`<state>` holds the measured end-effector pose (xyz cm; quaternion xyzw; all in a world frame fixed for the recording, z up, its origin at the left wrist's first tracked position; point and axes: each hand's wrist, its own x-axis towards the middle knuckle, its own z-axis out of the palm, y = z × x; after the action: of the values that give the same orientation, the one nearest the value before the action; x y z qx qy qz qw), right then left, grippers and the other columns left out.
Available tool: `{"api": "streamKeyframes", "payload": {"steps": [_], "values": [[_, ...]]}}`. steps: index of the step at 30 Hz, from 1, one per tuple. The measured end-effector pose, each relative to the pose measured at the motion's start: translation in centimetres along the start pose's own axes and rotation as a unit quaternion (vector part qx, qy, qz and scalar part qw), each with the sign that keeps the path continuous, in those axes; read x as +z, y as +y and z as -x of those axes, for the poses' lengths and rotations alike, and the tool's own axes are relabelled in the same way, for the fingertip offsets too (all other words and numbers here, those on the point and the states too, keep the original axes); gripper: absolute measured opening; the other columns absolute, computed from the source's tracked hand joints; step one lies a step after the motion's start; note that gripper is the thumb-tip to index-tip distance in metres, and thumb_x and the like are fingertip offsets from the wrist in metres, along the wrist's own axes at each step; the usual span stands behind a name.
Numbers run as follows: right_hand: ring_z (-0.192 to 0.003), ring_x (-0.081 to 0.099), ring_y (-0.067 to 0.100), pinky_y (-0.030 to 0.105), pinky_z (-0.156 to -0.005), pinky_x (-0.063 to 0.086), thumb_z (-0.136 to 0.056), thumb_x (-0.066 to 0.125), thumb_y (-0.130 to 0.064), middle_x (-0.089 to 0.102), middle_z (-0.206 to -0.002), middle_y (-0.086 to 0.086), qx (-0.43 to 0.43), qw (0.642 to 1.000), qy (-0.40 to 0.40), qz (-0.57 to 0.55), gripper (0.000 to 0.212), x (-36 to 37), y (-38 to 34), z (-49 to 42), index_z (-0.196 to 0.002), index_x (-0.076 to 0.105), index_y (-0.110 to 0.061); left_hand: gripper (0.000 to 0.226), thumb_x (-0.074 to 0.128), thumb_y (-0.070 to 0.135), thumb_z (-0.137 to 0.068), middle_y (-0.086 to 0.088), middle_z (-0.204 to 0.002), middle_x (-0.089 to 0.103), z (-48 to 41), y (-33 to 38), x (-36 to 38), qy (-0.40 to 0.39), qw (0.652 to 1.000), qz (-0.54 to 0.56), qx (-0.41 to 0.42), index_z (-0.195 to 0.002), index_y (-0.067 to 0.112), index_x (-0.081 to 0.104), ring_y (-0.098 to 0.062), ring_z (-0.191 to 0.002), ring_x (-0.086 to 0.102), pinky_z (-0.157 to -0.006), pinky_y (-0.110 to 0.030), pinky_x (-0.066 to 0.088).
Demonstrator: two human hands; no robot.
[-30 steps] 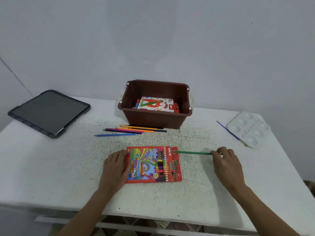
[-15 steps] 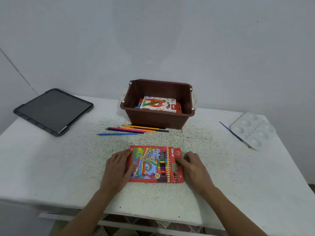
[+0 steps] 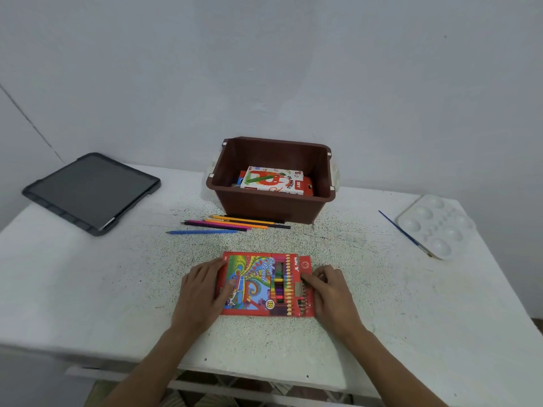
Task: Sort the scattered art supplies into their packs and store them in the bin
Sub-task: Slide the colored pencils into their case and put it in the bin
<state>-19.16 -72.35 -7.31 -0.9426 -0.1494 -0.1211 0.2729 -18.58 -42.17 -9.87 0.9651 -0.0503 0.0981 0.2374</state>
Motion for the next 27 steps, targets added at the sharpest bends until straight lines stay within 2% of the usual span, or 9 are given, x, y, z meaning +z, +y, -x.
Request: {"api": "streamKeyframes", "payload": {"steps": [3, 6, 10, 14, 17, 19, 22, 27], "values": [[-0.086, 0.048, 0.017, 0.027, -0.070, 0.042, -0.094, 0.039, -0.028, 0.056, -0.101, 0.005, 0.018, 1.000, 0.003, -0.013, 0.042, 0.2, 0.2, 0.1, -0.125, 0.064, -0.015, 0.062, 0.036, 0.065, -0.090, 0.002, -0.125, 0.064, -0.3, 0.0, 0.0, 0.014, 1.000, 0.018, -0.011, -0.127, 0.020, 0.056, -0.018, -0.113, 0.057, -0.097, -0.038, 0.041], [-0.091, 0.046, 0.014, 0.023, -0.074, 0.041, -0.095, 0.044, -0.021, 0.054, -0.105, 0.002, 0.022, 1.000, -0.008, -0.019, 0.034, 0.2, 0.4, 0.3, -0.122, 0.065, -0.015, 0.060, 0.035, 0.062, -0.090, -0.002, -0.115, 0.068, -1.2, 0.0, -0.4, 0.040, 0.997, 0.049, -0.037, -0.119, 0.016, 0.061, -0.021, -0.102, 0.063, -0.093, -0.045, 0.047], [-0.094, 0.047, 0.012, 0.015, -0.078, 0.036, -0.095, 0.055, -0.021, 0.051, -0.102, -0.005, 0.057, 0.996, -0.024, -0.059, 0.025, 0.0, 0.6, -0.6, -0.116, 0.069, -0.019, 0.052, 0.041, 0.053, -0.092, -0.006, -0.122, 0.064, -3.2, -0.3, -0.7, 0.047, 0.996, 0.034, -0.065, -0.121, 0.015, 0.060, -0.024, -0.110, 0.059, -0.098, -0.048, 0.042], [-0.095, 0.046, 0.010, 0.011, -0.077, 0.033, -0.094, 0.061, -0.020, 0.048, -0.099, -0.006, 0.079, 0.993, -0.058, -0.065, 0.020, -0.2, 0.6, -1.6, -0.111, 0.072, -0.022, 0.049, 0.044, 0.048, -0.092, -0.009, -0.124, 0.063, -5.4, -1.0, -1.2, 0.031, 0.997, 0.004, -0.073, -0.122, 0.013, 0.061, -0.027, -0.113, 0.058, -0.100, -0.054, 0.043], [-0.094, 0.047, 0.011, 0.014, -0.075, 0.037, -0.093, 0.063, -0.015, 0.049, -0.099, -0.005, 0.090, 0.991, -0.066, -0.070, 0.019, -0.3, 0.7, -2.0, -0.106, 0.073, -0.022, 0.039, 0.052, 0.038, -0.096, -0.012, -0.124, 0.062, -6.8, -1.8, -1.7, 0.028, 0.996, -0.037, -0.074, -0.123, 0.010, 0.060, -0.032, -0.114, 0.057, -0.097, -0.055, 0.043], [-0.093, 0.049, 0.013, 0.017, -0.072, 0.040, -0.091, 0.063, -0.012, 0.050, -0.099, -0.003, 0.095, 0.991, -0.064, -0.075, 0.017, -0.3, 0.6, -2.3, -0.101, 0.073, -0.021, 0.035, 0.055, 0.031, -0.097, -0.014, -0.129, 0.058, -7.5, -2.2, -1.9, 0.020, 0.991, -0.068, -0.112, -0.126, 0.010, 0.059, -0.033, -0.120, 0.053, -0.101, -0.055, 0.040], [-0.092, 0.048, 0.013, 0.013, -0.068, 0.036, -0.092, 0.063, -0.011, 0.049, -0.099, -0.002, 0.095, 0.991, -0.072, -0.063, 0.014, -0.4, 0.3, -2.6, -0.099, 0.072, -0.019, 0.038, 0.053, 0.028, -0.098, -0.014, -0.138, 0.052, -8.2, -2.5, -2.0, 0.008, 0.983, -0.097, -0.153, -0.132, 0.011, 0.055, -0.034, -0.126, 0.048, -0.104, -0.056, 0.038], [-0.087, 0.050, 0.014, 0.014, -0.070, 0.036, -0.088, 0.066, -0.007, 0.052, -0.095, 0.000, 0.086, 0.992, -0.048, -0.073, 0.021, 0.0, 0.7, -2.5, -0.098, 0.075, -0.023, 0.040, 0.053, 0.017, -0.096, -0.019, -0.132, 0.054, -8.6, -3.3, -2.2, -0.011, 0.977, -0.170, -0.128, -0.135, 0.007, 0.054, -0.039, -0.117, 0.053, -0.097, -0.057, 0.043]]}}
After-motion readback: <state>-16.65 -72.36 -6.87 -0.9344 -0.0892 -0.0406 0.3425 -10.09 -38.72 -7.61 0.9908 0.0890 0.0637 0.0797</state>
